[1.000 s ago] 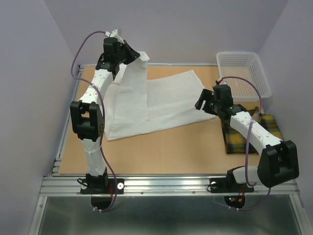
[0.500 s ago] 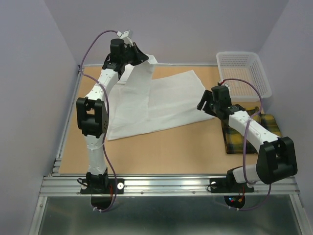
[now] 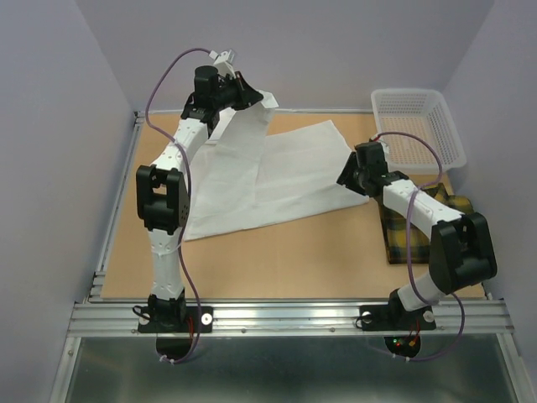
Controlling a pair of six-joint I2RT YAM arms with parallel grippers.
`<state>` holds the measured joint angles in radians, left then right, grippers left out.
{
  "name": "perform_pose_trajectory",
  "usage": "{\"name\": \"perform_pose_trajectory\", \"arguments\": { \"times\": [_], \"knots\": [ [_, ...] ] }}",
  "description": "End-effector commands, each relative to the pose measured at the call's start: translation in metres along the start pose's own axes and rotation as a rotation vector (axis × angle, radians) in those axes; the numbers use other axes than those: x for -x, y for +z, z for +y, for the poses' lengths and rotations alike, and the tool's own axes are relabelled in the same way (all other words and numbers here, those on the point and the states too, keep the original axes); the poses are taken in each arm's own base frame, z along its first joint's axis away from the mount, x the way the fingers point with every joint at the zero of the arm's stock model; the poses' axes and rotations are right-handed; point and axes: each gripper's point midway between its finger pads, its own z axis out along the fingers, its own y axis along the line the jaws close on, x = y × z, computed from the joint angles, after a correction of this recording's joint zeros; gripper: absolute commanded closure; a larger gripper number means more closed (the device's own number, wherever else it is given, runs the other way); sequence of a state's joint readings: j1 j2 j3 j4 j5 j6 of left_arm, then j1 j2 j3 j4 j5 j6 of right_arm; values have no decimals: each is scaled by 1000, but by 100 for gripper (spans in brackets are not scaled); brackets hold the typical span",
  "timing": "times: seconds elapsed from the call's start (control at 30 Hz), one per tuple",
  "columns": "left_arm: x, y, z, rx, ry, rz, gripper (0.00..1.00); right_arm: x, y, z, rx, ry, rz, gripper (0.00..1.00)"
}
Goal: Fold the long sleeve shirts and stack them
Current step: Fold the shirt
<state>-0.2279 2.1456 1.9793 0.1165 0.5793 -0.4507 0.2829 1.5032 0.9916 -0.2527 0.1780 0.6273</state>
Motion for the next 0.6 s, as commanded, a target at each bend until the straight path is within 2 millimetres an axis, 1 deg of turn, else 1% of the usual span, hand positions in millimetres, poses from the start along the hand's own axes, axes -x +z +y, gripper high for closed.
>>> {"name": "perform_pose_trajectory", "arguments": {
  "times": [0.0,0.13,0.17,0.23,0.27,0.4,0.43,0.47,0.5,0.53,0.57],
  "knots": [
    [21,-5,-22,-68,76,-57,100,37,14,27,46,70,-101,50],
    [21,-9,-22,-62,85,-62,100,34,31,31,49,114,-91,62],
    [22,-9,-23,-62,89,-64,100,31,40,30,43,130,-85,66],
    [24,-10,-25,-63,88,-69,100,30,49,28,36,151,-85,69],
    [24,-10,-26,-71,84,-69,100,27,58,27,30,155,-82,74],
    [28,-11,-33,-101,100,-77,100,16,80,22,17,182,-64,77],
    [28,-11,-35,-107,105,-78,100,14,82,20,10,186,-57,77],
    [27,-11,-34,-108,105,-74,100,17,85,24,26,200,-74,78],
    [28,-12,-36,-111,107,-76,100,13,89,21,19,201,-68,77],
    [25,-12,-35,-111,105,-70,100,15,90,19,10,213,-78,77],
    [23,-14,-35,-109,101,-66,100,12,92,16,2,216,-73,77]
  ]
}}
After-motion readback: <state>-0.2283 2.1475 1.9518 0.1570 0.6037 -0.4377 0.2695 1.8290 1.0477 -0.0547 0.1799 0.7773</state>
